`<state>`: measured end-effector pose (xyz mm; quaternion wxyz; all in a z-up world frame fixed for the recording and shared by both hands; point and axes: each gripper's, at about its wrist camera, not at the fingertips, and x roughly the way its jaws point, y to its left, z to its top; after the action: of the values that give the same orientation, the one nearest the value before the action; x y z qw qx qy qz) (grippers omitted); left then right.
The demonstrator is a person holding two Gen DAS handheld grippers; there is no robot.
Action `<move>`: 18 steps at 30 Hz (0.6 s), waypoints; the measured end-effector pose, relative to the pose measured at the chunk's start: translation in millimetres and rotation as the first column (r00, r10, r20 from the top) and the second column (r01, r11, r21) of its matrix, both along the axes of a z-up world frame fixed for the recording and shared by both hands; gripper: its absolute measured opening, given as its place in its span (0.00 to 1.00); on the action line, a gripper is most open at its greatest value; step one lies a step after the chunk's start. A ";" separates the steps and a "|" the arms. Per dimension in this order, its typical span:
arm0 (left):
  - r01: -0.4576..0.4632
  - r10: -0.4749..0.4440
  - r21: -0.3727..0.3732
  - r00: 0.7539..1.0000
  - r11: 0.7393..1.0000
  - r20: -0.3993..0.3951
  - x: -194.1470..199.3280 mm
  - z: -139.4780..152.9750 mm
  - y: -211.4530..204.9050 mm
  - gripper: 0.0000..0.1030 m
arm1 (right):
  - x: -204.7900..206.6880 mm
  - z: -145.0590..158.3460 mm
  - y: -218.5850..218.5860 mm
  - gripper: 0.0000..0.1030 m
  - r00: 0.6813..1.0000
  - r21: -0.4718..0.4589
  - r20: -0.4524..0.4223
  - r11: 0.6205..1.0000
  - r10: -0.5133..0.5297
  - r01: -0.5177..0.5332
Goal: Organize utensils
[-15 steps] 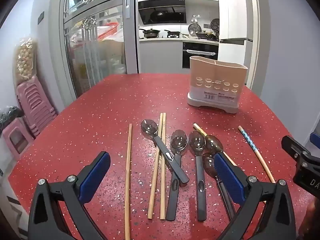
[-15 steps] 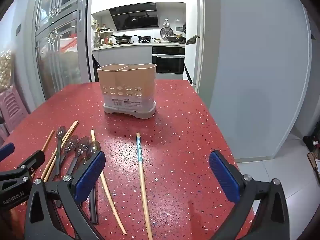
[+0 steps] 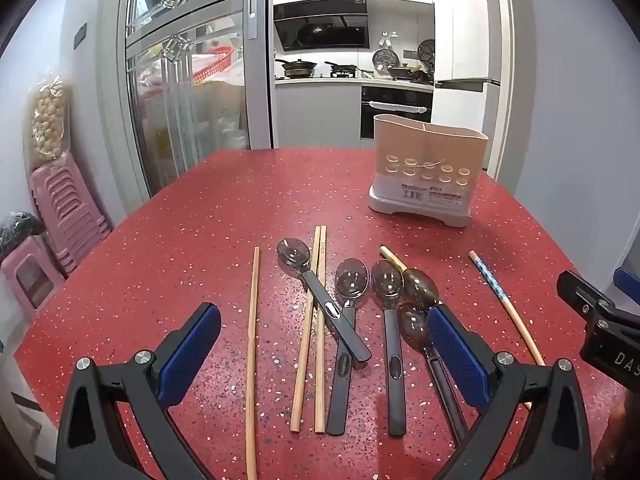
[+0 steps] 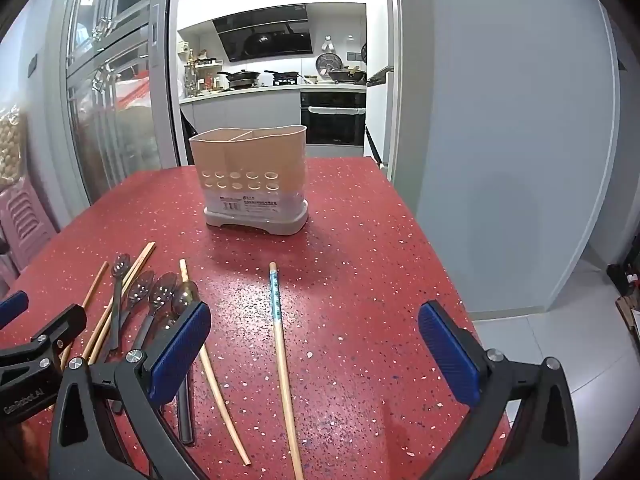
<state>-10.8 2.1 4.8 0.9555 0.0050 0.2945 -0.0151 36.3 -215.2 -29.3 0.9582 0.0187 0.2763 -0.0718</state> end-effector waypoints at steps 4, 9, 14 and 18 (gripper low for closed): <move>-0.001 0.001 0.003 1.000 1.000 -0.001 -0.8 1.4 -2.1 1.00 | -0.5 -0.7 -0.5 1.00 1.000 0.003 -0.002 1.000 0.001 -0.001; 0.006 -0.006 0.005 1.000 1.000 -0.008 0.3 3.2 -3.6 1.00 | 0.2 -1.9 1.3 1.00 1.000 0.003 -0.009 1.000 0.001 -0.001; 0.009 -0.009 0.004 1.000 1.000 -0.009 1.4 4.3 -4.4 1.00 | 1.5 -3.6 0.2 1.00 1.000 0.006 -0.009 1.000 0.001 -0.001; 0.008 -0.008 0.003 1.000 1.000 -0.009 1.2 3.7 -4.7 1.00 | 2.1 -4.4 2.0 1.00 1.000 0.005 -0.011 1.000 0.001 -0.001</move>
<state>-9.5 -2.6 8.5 0.9541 0.0077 0.2989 -0.0185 38.4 -213.2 -33.7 0.9566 0.0203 0.2819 -0.0706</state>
